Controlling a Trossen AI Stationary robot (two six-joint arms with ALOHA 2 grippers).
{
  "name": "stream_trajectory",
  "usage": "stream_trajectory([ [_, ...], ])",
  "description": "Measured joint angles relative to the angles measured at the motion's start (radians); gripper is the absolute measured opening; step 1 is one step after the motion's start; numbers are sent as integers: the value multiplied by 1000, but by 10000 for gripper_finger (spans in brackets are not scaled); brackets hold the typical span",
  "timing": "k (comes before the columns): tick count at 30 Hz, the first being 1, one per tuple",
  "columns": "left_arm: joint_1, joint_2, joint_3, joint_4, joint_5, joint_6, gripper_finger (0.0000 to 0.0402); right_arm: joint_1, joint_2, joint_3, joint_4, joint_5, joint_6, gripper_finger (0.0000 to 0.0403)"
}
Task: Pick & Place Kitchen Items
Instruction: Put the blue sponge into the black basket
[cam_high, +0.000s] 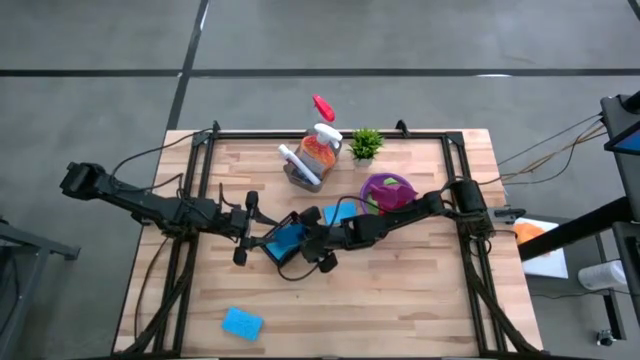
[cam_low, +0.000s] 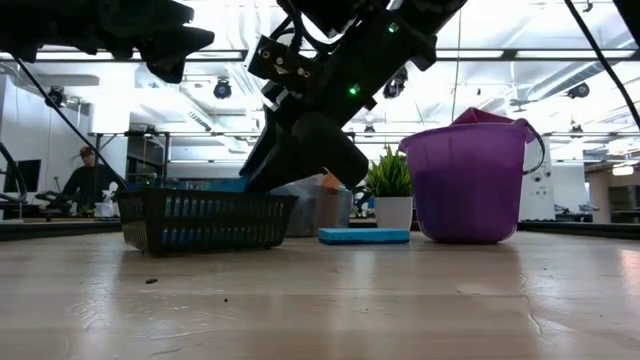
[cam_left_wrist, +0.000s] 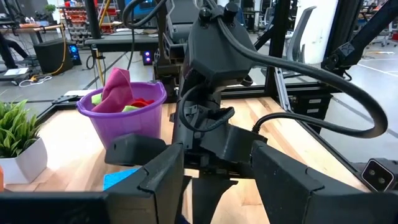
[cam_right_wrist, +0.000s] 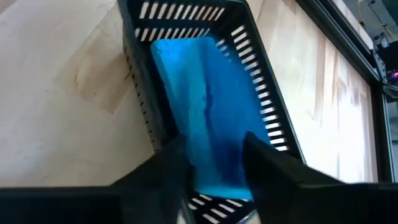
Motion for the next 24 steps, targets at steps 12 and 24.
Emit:
stream_trajectory([
  [12,0,0,0,0,-15,0,191,0,0,23,1,46,3,271],
  [24,0,0,0,-8,-15,-3,191,2,-2,29,16,-112,44,272],
])
